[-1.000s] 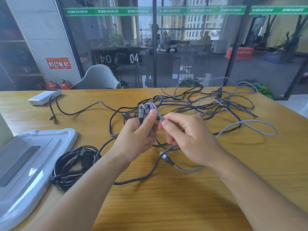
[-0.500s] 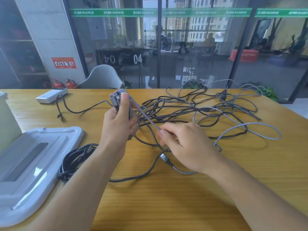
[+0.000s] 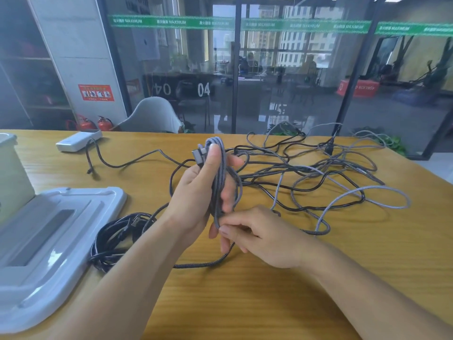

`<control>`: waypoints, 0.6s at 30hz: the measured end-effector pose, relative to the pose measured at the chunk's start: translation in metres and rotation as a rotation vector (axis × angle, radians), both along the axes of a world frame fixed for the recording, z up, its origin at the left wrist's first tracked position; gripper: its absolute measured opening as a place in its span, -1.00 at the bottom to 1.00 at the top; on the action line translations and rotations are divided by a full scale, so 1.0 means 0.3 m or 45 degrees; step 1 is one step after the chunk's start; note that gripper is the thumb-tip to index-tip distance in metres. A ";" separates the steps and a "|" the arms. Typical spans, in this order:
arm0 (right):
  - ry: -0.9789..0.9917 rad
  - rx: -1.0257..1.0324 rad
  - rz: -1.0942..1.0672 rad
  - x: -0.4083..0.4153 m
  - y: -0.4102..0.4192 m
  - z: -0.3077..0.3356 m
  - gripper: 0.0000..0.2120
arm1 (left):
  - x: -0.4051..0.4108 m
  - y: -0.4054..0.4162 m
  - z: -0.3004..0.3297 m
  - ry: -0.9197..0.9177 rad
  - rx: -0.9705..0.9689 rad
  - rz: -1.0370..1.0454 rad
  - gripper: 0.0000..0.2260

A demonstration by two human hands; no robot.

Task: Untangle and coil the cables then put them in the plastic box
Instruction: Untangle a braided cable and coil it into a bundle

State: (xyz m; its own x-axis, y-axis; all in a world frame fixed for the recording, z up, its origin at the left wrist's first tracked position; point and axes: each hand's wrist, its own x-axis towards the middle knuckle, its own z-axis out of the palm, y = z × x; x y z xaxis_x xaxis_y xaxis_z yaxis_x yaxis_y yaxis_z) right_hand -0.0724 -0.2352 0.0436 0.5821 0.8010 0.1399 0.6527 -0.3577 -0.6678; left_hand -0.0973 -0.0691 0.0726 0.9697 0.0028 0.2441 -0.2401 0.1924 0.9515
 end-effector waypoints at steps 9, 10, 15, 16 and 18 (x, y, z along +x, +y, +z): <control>-0.336 -0.070 -0.151 0.111 -0.060 -0.024 -0.44 | -0.030 0.020 0.028 -0.007 -0.018 -0.276 -0.56; -0.364 -0.054 -0.183 0.134 -0.080 -0.024 -0.46 | -0.033 0.023 0.031 -0.014 -0.025 -0.286 -0.56; -0.359 -0.060 -0.419 0.208 -0.199 0.023 -0.48 | -0.040 0.035 0.043 -0.040 -0.060 -0.301 -0.56; -0.330 -0.069 -0.461 0.218 -0.222 0.032 -0.51 | -0.039 0.038 0.044 -0.029 -0.060 -0.291 -0.56; -0.277 -0.091 -0.516 0.236 -0.255 0.036 -0.58 | -0.041 0.042 0.046 -0.017 -0.043 -0.284 -0.56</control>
State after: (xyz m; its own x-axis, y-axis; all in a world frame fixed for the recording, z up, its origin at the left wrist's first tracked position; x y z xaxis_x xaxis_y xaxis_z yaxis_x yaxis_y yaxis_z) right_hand -0.0014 -0.3116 0.0546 0.8135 0.5269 0.2462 0.5729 -0.6534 -0.4949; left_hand -0.1095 -0.0566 0.0864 0.9440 -0.2027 0.2602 -0.2005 0.2737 0.9407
